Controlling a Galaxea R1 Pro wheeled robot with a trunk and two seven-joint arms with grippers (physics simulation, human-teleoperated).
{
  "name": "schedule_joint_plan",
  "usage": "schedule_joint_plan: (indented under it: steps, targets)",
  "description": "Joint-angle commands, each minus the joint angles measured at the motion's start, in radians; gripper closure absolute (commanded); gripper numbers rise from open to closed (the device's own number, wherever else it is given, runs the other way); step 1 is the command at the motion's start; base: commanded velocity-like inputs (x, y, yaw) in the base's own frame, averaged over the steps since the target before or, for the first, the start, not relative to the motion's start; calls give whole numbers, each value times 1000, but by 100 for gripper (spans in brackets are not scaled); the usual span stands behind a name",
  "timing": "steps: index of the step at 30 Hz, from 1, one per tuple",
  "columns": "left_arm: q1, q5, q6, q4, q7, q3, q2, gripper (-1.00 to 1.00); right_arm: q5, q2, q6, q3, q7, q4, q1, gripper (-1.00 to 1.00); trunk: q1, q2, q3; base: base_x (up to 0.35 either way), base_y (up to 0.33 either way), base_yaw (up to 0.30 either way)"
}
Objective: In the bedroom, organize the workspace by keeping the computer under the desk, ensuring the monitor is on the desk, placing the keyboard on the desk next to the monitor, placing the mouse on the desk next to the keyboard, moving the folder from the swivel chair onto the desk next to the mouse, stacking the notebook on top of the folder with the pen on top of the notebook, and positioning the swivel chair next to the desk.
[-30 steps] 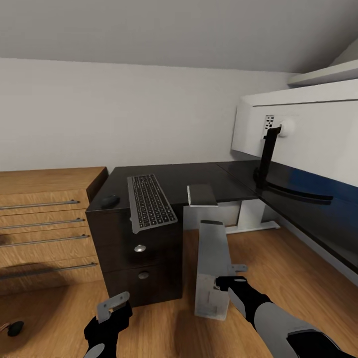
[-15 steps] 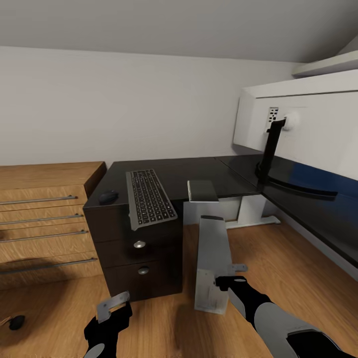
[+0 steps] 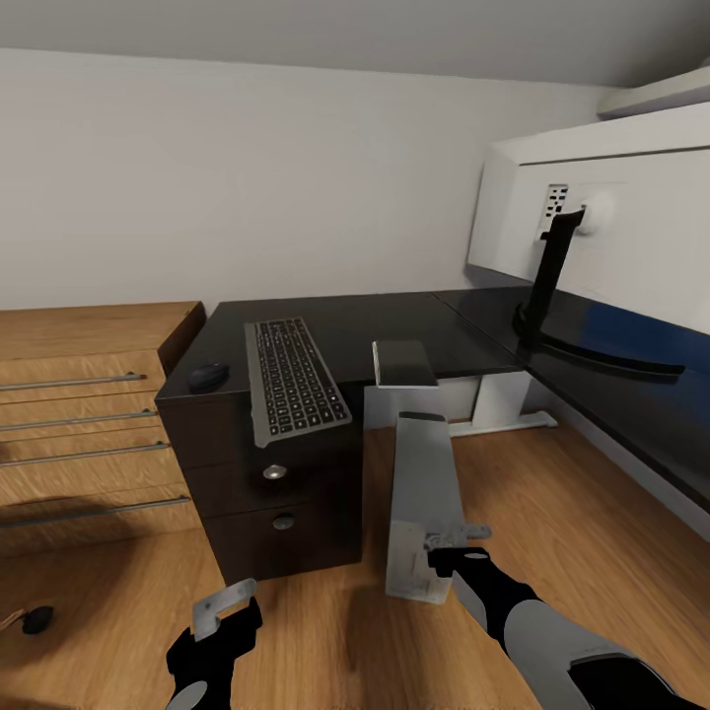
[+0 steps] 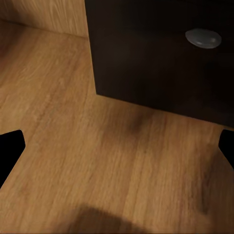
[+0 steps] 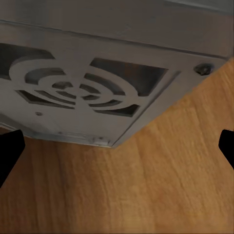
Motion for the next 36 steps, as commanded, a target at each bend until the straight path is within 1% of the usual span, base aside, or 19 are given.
schedule_joint_plan:
  steps: [1, 12, 19, 24, 27, 36]
  targets:
    - [-1, 3, 6, -2, 6, -1, 1, -100, -7, 0, 7, 9, -6, -2, 0, -100, 0, 0, -1, 0, 0, 0]
    - [-1, 3, 6, -2, 6, -1, 4, -100, -7, 0, 5, 9, -6, -2, 0, -100, 0, 0, -1, 6, 0, 0]
    - [-1, 4, 5, -1, 6, -1, 5, -100, -7, 0, -13, 9, -6, -2, 0, -100, 0, 0, -1, 186, 0, 0]
    - [0, 4, 6, 0, 6, -1, 5, -100, -7, 0, -17, 9, -6, -2, 0, -100, 0, 0, -1, 48, 0, 0]
    - [-1, 4, 6, 0, 6, -1, 5, -100, -7, 0, -18, 9, -6, -2, 0, -100, 0, 0, -1, 193, 0, 0]
    - [-1, 4, 6, 0, 5, -1, 5, -100, -7, 0, -25, 9, -6, -2, 0, -100, 0, 0, -1, 309, 0, 0]
